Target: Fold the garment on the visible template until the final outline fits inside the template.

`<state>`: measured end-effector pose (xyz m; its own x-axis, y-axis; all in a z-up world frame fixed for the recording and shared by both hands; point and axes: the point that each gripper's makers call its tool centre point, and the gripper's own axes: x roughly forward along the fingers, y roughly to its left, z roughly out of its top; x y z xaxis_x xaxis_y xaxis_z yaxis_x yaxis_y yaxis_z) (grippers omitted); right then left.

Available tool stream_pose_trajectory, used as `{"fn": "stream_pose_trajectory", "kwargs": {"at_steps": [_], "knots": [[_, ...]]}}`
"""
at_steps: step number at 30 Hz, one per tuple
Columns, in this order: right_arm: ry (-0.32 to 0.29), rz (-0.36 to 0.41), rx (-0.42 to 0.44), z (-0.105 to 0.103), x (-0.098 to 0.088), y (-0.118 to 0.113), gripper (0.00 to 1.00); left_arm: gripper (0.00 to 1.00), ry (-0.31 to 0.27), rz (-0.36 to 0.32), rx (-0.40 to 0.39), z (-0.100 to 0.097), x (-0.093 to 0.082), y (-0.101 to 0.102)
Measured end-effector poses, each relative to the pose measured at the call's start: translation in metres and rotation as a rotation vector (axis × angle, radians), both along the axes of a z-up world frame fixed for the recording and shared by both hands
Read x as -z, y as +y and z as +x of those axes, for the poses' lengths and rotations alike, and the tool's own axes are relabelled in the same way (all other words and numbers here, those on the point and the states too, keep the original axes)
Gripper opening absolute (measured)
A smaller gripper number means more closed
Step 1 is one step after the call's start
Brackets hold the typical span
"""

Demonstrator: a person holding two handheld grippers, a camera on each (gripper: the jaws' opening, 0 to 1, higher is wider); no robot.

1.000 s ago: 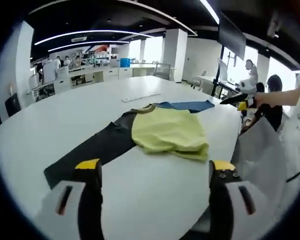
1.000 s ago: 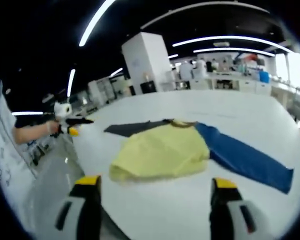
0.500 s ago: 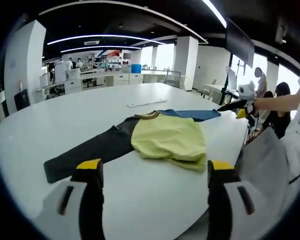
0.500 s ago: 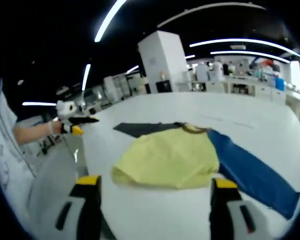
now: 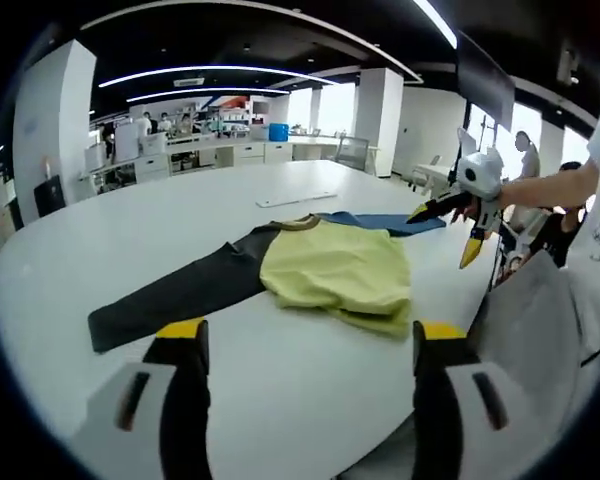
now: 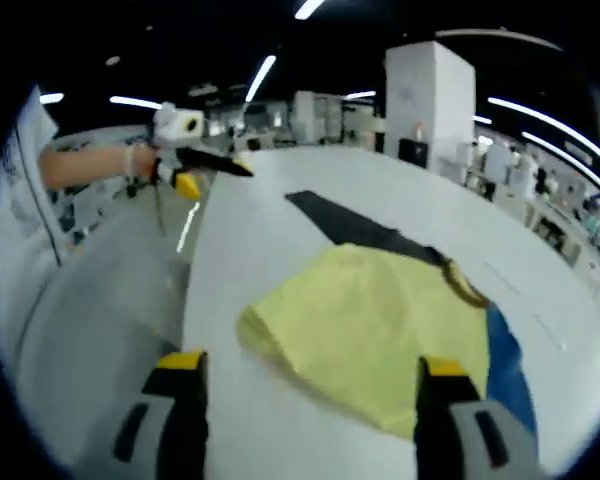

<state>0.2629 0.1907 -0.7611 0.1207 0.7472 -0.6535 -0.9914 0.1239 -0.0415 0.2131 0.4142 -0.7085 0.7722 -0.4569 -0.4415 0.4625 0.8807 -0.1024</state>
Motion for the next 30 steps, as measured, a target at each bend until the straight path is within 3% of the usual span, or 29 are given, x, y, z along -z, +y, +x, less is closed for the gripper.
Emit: {"fn": "stream_pose_trajectory", "kwargs": {"at_steps": [8, 10, 14, 19, 30], "knots": [[-0.064, -0.107, -0.155, -0.008, 0.022, 0.034, 0.70, 0.80, -0.008, -0.022, -0.035, -0.004, -0.001, 0.001], [-0.068, -0.115, -0.175, -0.009, 0.027, 0.043, 0.63, 0.80, -0.012, -0.030, -0.046, -0.004, -0.001, 0.002], [-0.131, -0.201, -0.252, -0.008, 0.041, 0.044, 0.46, 0.79, -0.012, -0.036, -0.052, -0.006, -0.001, 0.000], [-0.140, -0.246, -0.262, -0.007, 0.055, 0.042, 0.32, 0.78, -0.012, -0.045, -0.062, -0.005, 0.000, 0.001], [-0.133, -0.254, -0.228, -0.004, 0.059, 0.040, 0.08, 0.77, -0.001, -0.050, -0.058, -0.008, 0.002, -0.001]]}}
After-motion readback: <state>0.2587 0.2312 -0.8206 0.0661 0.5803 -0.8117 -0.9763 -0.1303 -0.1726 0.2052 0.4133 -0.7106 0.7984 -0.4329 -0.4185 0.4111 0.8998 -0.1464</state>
